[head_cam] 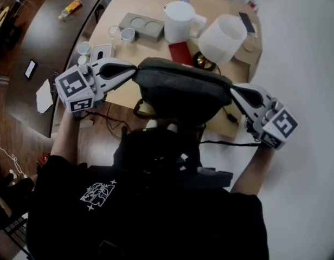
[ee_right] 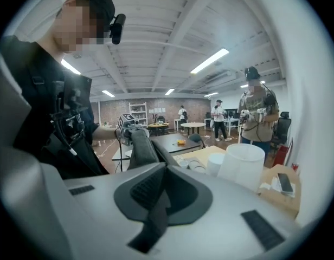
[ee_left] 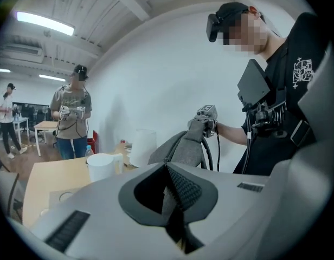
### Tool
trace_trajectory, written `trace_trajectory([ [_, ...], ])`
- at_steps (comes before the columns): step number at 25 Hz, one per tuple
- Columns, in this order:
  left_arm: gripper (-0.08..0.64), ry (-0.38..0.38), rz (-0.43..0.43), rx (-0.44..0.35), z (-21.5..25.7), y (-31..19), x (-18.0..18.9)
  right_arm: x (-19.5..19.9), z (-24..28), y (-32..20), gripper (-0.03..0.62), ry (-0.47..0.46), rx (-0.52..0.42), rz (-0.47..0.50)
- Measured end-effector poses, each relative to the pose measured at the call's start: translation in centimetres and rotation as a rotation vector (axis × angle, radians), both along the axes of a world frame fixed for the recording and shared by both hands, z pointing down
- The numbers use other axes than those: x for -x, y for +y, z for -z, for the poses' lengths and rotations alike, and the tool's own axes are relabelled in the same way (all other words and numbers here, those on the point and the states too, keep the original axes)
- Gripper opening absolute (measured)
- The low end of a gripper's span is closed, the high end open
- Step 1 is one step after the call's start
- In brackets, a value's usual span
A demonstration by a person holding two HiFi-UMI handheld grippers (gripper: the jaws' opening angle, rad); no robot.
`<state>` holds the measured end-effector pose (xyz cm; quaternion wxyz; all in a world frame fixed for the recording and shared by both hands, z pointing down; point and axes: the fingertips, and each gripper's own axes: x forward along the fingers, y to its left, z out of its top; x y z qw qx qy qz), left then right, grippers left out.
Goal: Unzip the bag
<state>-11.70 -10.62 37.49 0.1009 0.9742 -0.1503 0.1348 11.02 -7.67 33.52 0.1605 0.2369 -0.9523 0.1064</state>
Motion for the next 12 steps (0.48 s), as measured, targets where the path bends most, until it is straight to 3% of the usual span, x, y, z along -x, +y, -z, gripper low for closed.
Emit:
trace_trajectory([
  [2, 0.006, 0.045, 0.030, 0.030, -0.7, 0.0, 0.5, -0.5, -0.5, 0.3, 0.020, 0.000, 0.007, -0.014],
  [5, 0.006, 0.055, 0.052, 0.026, -0.6, 0.2, 0.9, -1.8, -1.3, 0.3, 0.020, 0.050, -0.034, -0.034],
  [12, 0.006, 0.117, 0.053, 0.048, -0.7, -0.5, -0.4, -4.7, -1.3, 1.3, 0.020, 0.013, -0.027, -0.126],
])
